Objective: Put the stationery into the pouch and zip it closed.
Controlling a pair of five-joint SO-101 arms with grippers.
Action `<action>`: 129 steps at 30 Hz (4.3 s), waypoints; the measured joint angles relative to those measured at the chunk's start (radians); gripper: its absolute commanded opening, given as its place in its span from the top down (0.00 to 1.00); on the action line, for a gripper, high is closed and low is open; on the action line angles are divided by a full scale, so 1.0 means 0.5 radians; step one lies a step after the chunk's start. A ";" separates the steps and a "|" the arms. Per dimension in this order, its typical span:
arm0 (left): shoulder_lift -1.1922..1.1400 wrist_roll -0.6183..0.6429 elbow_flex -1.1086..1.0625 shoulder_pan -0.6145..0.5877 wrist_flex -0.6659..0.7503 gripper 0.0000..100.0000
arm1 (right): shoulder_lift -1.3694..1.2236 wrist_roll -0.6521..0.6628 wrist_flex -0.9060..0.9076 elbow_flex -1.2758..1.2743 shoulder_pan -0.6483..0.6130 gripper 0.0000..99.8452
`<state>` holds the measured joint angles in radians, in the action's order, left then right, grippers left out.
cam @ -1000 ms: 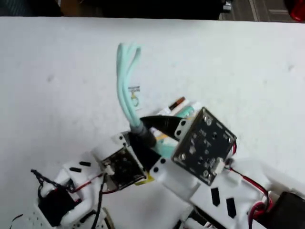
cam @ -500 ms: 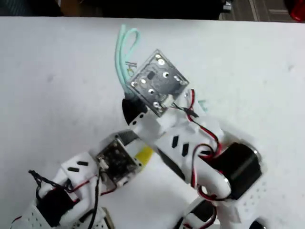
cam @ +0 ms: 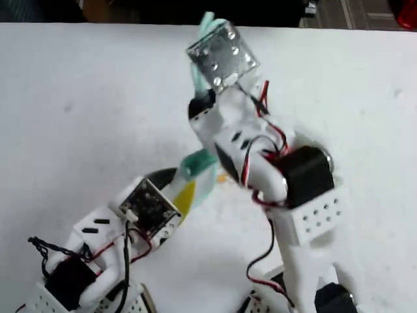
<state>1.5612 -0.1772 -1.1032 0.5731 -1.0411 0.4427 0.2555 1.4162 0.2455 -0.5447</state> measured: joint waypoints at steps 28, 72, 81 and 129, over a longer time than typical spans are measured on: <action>0.003 0.000 -0.046 -0.006 0.046 0.98 | -0.077 0.000 -0.338 -0.482 0.687 0.98; -0.040 0.485 -0.368 -0.902 0.746 0.98 | 0.371 0.000 -0.055 -0.482 0.193 0.81; -0.040 0.494 -0.473 -0.908 0.899 0.98 | 0.157 0.000 -0.055 -0.491 0.193 0.83; 0.003 0.497 -0.500 -0.924 0.730 0.91 | 0.077 0.402 -0.166 -0.985 0.740 0.83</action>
<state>1.5627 0.0713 -1.3533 0.1112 -0.6759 0.4810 0.4565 1.3334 -0.2470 -0.1749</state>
